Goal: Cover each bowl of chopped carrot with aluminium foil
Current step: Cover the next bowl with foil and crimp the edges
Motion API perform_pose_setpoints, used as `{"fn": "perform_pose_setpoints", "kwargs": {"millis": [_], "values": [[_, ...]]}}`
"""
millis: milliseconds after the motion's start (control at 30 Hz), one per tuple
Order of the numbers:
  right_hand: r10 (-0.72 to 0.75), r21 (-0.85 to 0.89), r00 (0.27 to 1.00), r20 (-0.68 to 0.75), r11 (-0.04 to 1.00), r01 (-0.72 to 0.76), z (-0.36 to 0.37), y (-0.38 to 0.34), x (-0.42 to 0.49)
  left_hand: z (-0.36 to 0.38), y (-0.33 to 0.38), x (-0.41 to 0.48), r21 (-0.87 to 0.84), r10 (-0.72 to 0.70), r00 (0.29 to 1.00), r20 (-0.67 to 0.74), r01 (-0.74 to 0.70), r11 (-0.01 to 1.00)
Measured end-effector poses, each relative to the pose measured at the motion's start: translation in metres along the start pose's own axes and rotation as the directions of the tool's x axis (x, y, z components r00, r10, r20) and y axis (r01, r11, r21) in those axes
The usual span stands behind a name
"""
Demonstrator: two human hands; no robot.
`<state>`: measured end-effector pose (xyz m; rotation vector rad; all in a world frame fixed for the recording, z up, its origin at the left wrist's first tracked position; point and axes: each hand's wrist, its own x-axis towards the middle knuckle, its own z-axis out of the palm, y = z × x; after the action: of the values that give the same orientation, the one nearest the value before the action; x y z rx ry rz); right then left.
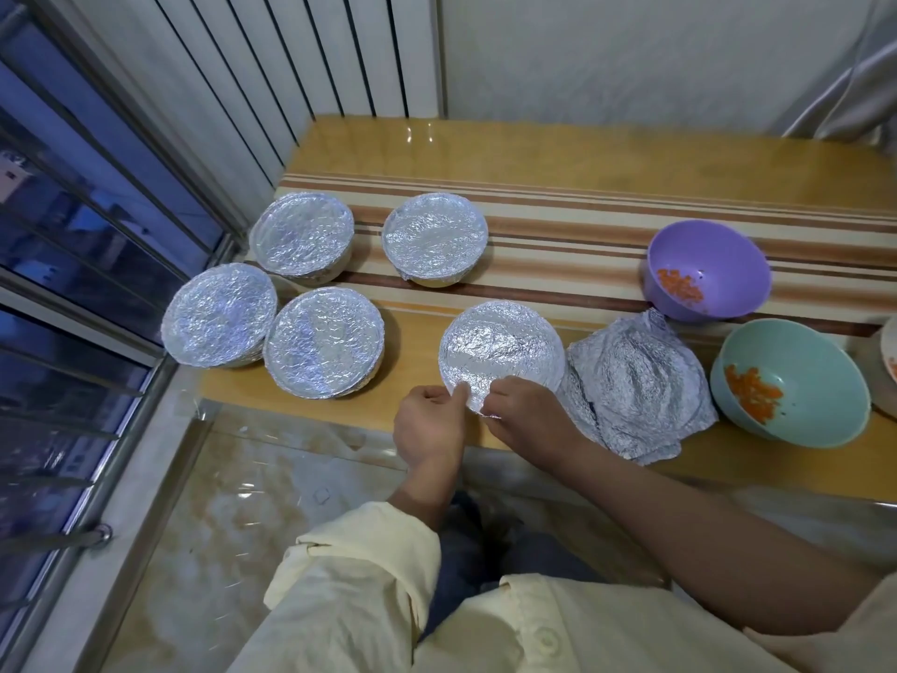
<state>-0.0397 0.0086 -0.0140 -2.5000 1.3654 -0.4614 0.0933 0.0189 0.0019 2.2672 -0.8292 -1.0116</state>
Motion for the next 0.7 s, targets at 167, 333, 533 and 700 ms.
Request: {"fn": "perform_pose_setpoints", "kwargs": {"millis": [167, 333, 533, 700], "values": [[0.006, 0.015, 1.0, 0.005, 1.0, -0.006, 0.001, 0.002, -0.002, 0.009, -0.003, -0.009, 0.013, -0.032, 0.999, -0.008, 0.032, 0.999], [0.021, 0.041, 1.0, 0.004, 0.999, -0.021, 0.005, 0.0, 0.002, 0.011, 0.001, -0.001, 0.012, -0.042, 0.999, 0.018, 0.041, 0.999], [0.01, 0.055, 0.999, -0.03, 0.998, -0.008, 0.004, 0.003, 0.001, 0.01, -0.003, -0.006, 0.024, -0.022, 0.998, 0.06, 0.021, 1.0], [0.027, 0.076, 1.0, 0.008, 0.997, -0.027, 0.004, 0.003, 0.003, 0.013, 0.0, -0.003, 0.038, -0.014, 0.998, 0.058, 0.012, 0.999]]}}
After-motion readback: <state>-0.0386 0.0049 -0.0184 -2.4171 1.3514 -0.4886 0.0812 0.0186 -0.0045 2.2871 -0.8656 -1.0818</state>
